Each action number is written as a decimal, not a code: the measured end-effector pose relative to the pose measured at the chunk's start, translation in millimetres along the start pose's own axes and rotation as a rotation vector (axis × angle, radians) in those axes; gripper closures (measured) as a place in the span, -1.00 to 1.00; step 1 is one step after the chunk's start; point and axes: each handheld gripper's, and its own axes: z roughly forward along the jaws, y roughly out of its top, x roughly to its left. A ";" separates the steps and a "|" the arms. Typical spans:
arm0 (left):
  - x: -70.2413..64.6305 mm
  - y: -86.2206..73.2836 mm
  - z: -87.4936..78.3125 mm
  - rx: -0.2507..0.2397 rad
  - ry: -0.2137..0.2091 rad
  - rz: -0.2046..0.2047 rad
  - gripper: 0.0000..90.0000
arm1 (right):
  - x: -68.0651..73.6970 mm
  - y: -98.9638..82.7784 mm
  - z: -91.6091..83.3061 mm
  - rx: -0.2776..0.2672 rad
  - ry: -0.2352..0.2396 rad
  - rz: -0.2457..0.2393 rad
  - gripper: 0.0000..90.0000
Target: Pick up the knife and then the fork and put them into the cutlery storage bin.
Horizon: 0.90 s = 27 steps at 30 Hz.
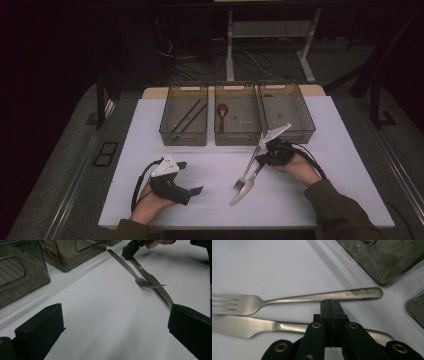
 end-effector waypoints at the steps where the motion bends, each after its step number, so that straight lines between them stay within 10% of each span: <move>1: 0.1 0.0 0.1 0.001 0.000 0.001 -1.00 | 0.4 -0.8 -1.0 0.005 0.002 -0.007 0.98; 27: -0.1 0.0 0.1 0.000 -0.007 -0.001 -1.00 | 25.8 -34.5 -28.8 0.093 0.084 -0.085 0.98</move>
